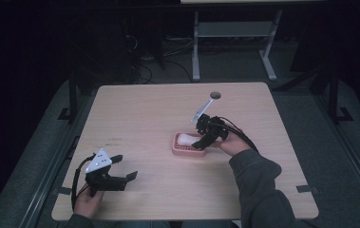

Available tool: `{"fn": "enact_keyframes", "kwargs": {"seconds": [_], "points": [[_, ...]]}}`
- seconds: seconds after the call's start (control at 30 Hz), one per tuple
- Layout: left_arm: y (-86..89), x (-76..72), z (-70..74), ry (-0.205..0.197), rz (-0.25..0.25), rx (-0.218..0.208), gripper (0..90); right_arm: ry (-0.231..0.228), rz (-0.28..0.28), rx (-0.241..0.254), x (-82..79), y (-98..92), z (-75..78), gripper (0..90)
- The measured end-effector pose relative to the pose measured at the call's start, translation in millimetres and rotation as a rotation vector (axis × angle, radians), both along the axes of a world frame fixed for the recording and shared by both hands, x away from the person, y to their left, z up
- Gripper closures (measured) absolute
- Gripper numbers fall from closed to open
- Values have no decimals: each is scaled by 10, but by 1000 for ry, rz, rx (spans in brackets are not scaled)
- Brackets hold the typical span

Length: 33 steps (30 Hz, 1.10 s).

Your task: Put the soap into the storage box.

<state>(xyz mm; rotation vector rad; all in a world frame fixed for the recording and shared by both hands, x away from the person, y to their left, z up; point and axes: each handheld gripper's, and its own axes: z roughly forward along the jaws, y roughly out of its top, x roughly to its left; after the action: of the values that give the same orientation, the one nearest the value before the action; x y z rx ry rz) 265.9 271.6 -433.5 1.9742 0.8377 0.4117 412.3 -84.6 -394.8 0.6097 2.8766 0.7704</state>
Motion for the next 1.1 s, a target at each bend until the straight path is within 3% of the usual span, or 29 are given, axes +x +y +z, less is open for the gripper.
{"fn": "enact_keyframes", "kwargs": {"seconds": [0.23, 0.73, 1.1], "points": [[2, -1, 2, 1, -1, -1, 145, -9, 5, 0, -37, -41, -5, 353], [3, -3, 0, 0, -3, 8, 144, 8, -40, 11, -105, -248, -14, 325], [-17, -3, -7, 3, -9, 13, 145, 8, -77, 43, -253, -465, -73, 319]]}}
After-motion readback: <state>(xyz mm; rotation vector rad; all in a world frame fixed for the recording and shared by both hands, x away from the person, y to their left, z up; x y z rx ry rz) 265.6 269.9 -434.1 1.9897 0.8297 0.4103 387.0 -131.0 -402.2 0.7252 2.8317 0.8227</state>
